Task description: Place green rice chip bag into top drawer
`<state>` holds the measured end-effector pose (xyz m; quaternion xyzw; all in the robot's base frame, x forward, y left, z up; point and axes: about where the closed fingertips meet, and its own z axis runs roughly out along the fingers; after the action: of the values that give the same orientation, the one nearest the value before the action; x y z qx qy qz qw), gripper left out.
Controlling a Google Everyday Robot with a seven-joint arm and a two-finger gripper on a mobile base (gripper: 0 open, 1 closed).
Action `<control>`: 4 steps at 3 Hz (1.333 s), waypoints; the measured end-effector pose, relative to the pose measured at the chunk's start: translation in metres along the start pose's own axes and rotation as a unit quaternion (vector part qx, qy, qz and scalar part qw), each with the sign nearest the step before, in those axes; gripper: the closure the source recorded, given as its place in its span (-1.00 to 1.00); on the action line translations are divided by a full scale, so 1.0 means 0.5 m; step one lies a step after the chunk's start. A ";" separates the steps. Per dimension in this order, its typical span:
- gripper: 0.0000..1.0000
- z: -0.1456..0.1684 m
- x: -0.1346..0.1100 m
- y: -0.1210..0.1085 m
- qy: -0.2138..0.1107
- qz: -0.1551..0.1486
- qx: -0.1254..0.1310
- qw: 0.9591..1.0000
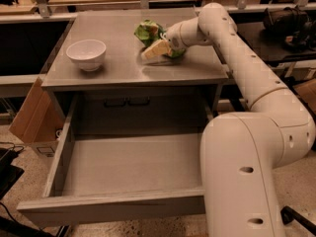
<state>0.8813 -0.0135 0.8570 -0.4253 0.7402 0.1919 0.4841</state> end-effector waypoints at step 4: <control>-1.00 -0.063 -0.004 0.010 0.074 -0.014 -0.025 0.997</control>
Offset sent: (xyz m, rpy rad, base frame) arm 0.0023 -0.0277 0.0256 -0.1053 0.0617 0.0088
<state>0.8600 -0.0315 0.8725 -0.4603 0.7632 0.1715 0.4197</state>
